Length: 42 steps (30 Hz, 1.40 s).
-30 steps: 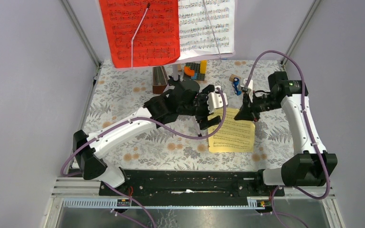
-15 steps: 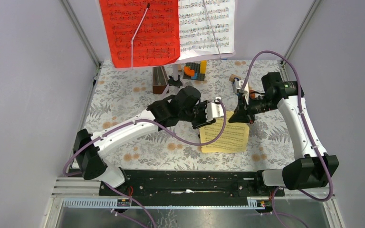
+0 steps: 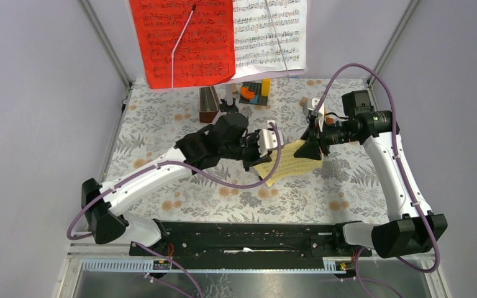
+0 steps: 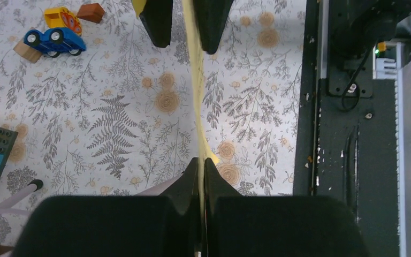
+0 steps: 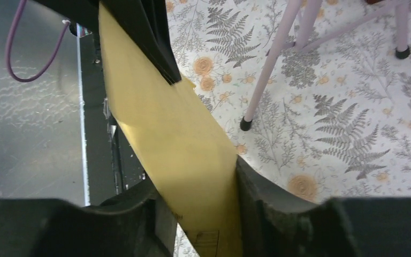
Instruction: Set up the instrument practice props
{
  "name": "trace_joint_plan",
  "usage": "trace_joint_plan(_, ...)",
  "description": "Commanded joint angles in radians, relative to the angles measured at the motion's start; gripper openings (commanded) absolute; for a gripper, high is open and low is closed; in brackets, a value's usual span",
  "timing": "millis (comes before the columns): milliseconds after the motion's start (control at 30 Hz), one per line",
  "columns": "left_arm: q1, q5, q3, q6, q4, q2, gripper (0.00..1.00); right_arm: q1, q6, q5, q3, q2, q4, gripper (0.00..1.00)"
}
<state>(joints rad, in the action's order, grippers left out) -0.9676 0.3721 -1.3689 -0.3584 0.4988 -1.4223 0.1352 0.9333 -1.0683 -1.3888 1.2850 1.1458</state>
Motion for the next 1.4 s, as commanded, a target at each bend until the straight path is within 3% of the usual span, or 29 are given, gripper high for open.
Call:
trace_joint_plan(0, 0.041, 0.057, 0.026, 0.092, -0.059, 0.087, 0.00, 0.009, -0.092, -0.007, 0.009, -0.027, -0.079, 0.54)
trace_joint_plan(167, 0.091, 0.121, 0.050, 0.161, -0.090, 0.149, 0.00, 0.009, -0.131, -0.030, -0.025, -0.018, -0.096, 0.81)
trace_joint_plan(333, 0.126, 0.157, 0.080, 0.188, -0.108, 0.207, 0.00, 0.009, -0.169, -0.062, -0.083, -0.017, -0.106, 0.94)
trace_joint_plan(500, 0.150, 0.174, 0.088, 0.192, -0.109, 0.246, 0.00, 0.031, -0.258, -0.083, -0.083, -0.030, -0.187, 0.99)
trace_joint_plan(667, 0.162, 0.208, 0.073, 0.198, -0.091, 0.257, 0.00, 0.069, -0.302, -0.089, -0.088, -0.035, -0.232, 0.96)
trace_joint_plan(800, 0.181, 0.201, 0.057, 0.221, -0.093, 0.250, 0.00, 0.081, -0.303, -0.104, -0.079, -0.046, -0.232, 0.87)
trace_joint_plan(967, 0.214, 0.198, 0.024, 0.273, -0.101, 0.246, 0.00, 0.083, -0.318, -0.116, -0.078, -0.073, -0.239, 0.62)
trace_joint_plan(1033, 0.223, 0.206, 0.011, 0.283, -0.100, 0.247, 0.00, 0.083, -0.350, -0.141, -0.083, -0.078, -0.257, 0.47)
trace_joint_plan(1100, 0.231, 0.211, -0.005, 0.291, -0.095, 0.248, 0.00, 0.082, -0.407, -0.174, -0.091, -0.075, -0.290, 0.22)
trace_joint_plan(1200, 0.235, 0.207, -0.047, 0.284, -0.055, 0.244, 0.00, 0.083, -0.514, -0.204, -0.108, -0.073, -0.359, 0.01)
trace_joint_plan(1300, 0.236, 0.199, -0.099, 0.276, -0.012, 0.243, 0.02, 0.095, -0.641, -0.173, -0.105, -0.087, -0.463, 0.00)
trace_joint_plan(1367, 0.236, 0.194, -0.141, 0.269, 0.017, 0.240, 0.10, 0.106, -0.698, -0.152, -0.118, -0.086, -0.517, 0.00)
